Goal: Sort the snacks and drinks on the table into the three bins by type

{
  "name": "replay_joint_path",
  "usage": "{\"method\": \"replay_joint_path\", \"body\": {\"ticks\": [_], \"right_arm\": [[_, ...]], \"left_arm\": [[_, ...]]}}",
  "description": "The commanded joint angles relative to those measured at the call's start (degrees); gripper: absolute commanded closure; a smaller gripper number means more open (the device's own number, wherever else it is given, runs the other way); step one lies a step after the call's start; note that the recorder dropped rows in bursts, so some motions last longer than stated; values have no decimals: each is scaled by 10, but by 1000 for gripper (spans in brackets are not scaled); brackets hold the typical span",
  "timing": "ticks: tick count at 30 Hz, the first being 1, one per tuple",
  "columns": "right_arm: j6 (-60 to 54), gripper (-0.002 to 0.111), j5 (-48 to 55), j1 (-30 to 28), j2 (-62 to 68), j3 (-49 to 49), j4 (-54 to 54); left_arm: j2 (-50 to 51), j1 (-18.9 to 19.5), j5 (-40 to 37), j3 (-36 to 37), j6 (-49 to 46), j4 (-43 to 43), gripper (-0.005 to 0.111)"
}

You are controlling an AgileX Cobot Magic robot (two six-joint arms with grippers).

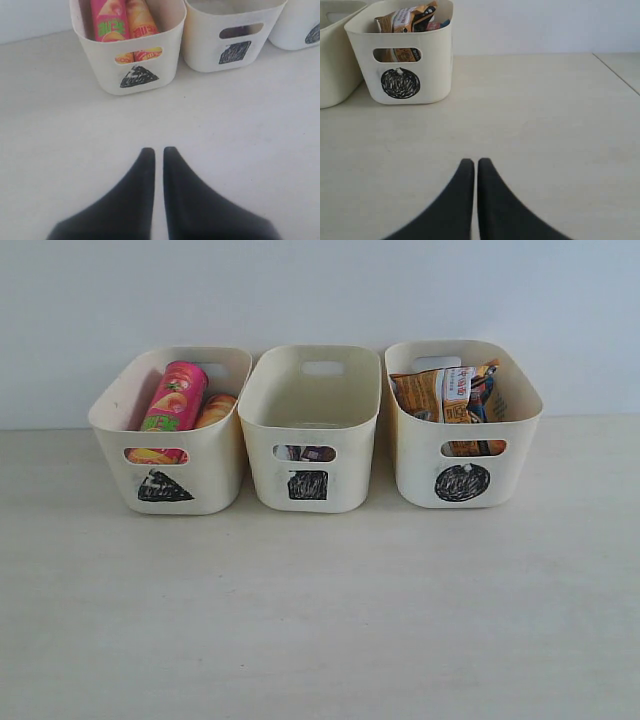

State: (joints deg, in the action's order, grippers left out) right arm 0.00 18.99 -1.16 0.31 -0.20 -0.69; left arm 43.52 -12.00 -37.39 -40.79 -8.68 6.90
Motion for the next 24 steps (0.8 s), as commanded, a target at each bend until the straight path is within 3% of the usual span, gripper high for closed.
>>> {"method": "replay_joint_path", "body": {"ticks": [1,16,20,24], "right_arm": [[0,108,-5,2,-3,2,0],[0,108,-5,2,-3,2,0],[0,108,-5,2,-3,2,0],[0,108,-5,2,-3,2,0]], "left_arm": [[-56,1,45,39,6,11,103],[-217,1,253,232,-39,6,103],[-246,1,267,274,-30,-15,103],[-305,1,267,322,48,-79,103]]}}
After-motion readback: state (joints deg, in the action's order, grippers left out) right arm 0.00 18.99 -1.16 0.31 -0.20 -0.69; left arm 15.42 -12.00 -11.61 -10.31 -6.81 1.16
